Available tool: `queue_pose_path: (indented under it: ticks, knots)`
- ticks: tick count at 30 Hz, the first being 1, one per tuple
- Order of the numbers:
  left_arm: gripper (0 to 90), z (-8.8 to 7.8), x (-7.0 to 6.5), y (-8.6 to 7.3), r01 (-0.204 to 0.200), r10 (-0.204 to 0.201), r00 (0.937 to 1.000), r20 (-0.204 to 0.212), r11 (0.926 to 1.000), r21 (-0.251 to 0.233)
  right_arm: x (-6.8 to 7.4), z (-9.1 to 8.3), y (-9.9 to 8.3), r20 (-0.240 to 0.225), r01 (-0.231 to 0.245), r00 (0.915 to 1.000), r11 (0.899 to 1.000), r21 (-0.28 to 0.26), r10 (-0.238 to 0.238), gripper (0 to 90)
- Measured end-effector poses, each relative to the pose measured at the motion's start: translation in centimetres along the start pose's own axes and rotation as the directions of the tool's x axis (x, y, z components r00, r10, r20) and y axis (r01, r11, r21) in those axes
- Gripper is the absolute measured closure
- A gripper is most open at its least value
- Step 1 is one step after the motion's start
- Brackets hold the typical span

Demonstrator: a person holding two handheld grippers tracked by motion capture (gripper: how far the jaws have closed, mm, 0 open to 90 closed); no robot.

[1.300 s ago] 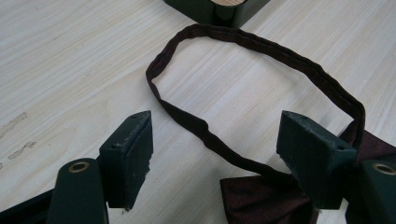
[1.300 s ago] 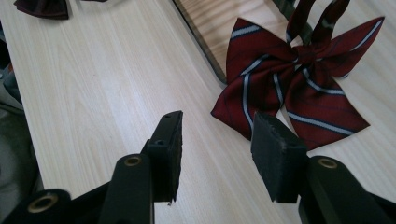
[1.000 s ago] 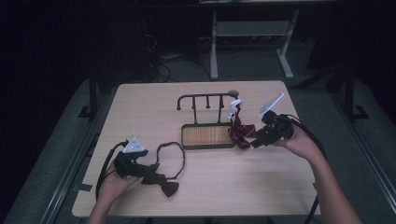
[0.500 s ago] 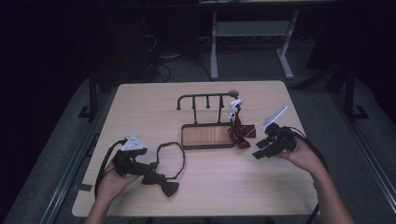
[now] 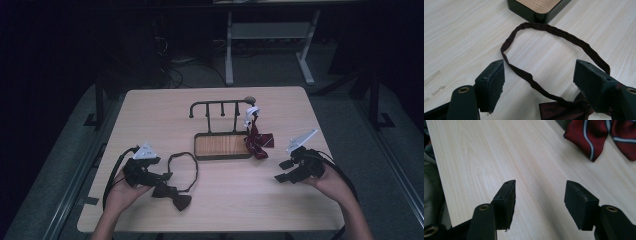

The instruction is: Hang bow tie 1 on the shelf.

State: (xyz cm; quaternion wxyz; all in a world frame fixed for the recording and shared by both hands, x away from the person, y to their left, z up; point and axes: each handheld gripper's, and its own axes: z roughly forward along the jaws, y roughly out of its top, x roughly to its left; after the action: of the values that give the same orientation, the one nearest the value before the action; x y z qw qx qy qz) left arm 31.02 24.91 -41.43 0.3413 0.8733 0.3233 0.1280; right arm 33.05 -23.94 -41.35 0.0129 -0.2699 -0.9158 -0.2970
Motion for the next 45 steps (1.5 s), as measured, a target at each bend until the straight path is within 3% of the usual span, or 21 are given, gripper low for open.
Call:
queue_pose_path:
  ticks: [9, 20, 27, 33, 40, 45]
  knots:
    - [26.1, -0.3, 0.4, 1.6, -0.041, 0.041, 0.9991, -0.003, 0.9986, 0.032, 0.4, 0.8, -1.3, 0.002, -0.01, 0.9999, 1.0, 0.001, 0.01, 42.2]
    - [31.9, 0.7, 0.8, 2.2, -0.037, 0.035, 0.9989, 0.031, 0.9956, 0.086, 0.8, 0.5, -1.8, 0.008, -0.002, 1.0, 1.0, -0.005, 0.002, 41.7]
    - [38.2, 2.3, 1.5, 3.1, -0.047, 0.041, 0.9982, 0.043, 0.9876, 0.15, 0.9, 0.2, -2.2, 0.013, -0.011, 0.9999, 1.0, -0.017, 0.012, 41.5]
    - [43.6, 2.8, 1.9, 3.9, -0.052, 0.046, 0.9982, 0.038, 0.9842, 0.169, 1.1, 0.0, -2.2, 0.01, -0.018, 0.9998, 1.0, -0.022, 0.018, 41.5]
    - [50.7, 3.9, 2.9, 4.5, -0.038, 0.031, 0.9989, 0.036, 0.9779, 0.206, 1.2, 0.0, -2.2, 0.016, -0.009, 0.9998, 1.0, -0.025, 0.01, 41.5]
    - [54.5, 4.9, 3.9, 4.3, -0.016, 0.009, 0.9996, 0.026, 0.9676, 0.252, 1.2, 0.0, -2.2, 0.017, -0.009, 0.9998, 1.0, -0.026, 0.009, 41.6]
